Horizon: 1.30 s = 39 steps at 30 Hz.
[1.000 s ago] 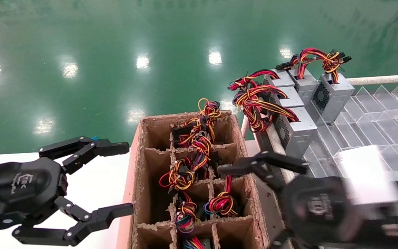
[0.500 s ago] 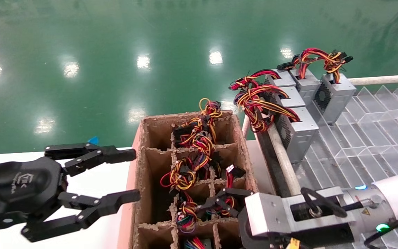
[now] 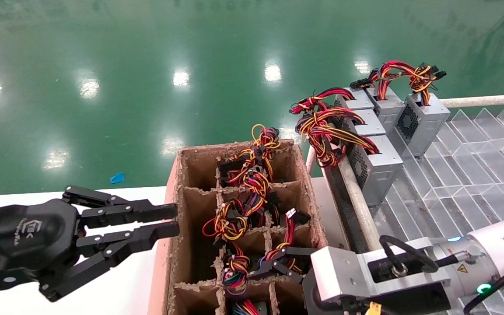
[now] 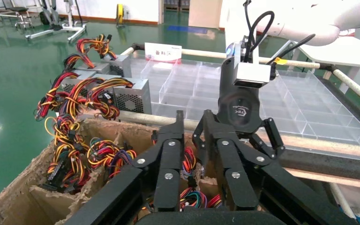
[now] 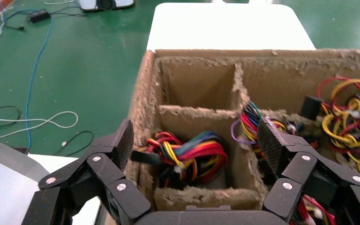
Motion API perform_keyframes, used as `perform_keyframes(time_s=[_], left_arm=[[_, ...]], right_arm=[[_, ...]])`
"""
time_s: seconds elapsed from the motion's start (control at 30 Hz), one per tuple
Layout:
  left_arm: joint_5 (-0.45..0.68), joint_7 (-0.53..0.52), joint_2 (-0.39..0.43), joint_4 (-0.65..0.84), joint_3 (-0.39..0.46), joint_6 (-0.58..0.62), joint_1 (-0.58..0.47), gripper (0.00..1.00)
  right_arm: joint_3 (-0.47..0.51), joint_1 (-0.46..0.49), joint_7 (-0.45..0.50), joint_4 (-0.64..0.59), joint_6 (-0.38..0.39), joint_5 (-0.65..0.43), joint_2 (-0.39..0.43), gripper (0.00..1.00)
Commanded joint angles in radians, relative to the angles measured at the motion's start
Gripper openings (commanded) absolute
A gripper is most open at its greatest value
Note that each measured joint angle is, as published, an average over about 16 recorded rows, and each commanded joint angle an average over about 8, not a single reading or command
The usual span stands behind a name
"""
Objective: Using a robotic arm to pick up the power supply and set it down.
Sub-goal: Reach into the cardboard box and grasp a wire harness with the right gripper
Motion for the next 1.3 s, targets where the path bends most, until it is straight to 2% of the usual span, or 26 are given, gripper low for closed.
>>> perform_keyframes(time_s=[0.03,0.53,0.97,1.0,1.23,1.27,1.3], left_arm=[[0.0,0.0,0.0,0.0,0.0,0.0,0.0,0.0],[0.0,0.0,0.0,0.0,0.0,0.0,0.0,0.0],[0.0,0.0,0.0,0.0,0.0,0.0,0.0,0.0],[0.0,0.0,0.0,0.0,0.0,0.0,0.0,0.0],[0.0,0.0,0.0,0.0,0.0,0.0,0.0,0.0],[0.0,0.0,0.0,0.0,0.0,0.0,0.0,0.0],[0.0,0.0,0.0,0.0,0.0,0.0,0.0,0.0]], right_arm=[[-0.013,0.003,-0.002,-0.005,0.004,0.007,0.005,0.12],[-0.063,0.017,-0.031,-0.05,0.005,0.046,0.008,0.09],[-0.106,0.017,-0.018,-0.045,0.012,0.072,0.011,0.14],[-0.108,0.018,-0.019,-0.046,0.012,0.074,0.011,0.19],[-0.115,0.02,-0.027,-0.056,0.017,0.097,0.014,0.94],[-0.115,0.02,-0.03,-0.059,0.019,0.1,0.015,1.0],[-0.113,0.021,-0.036,-0.062,0.022,0.103,0.015,1.0]])
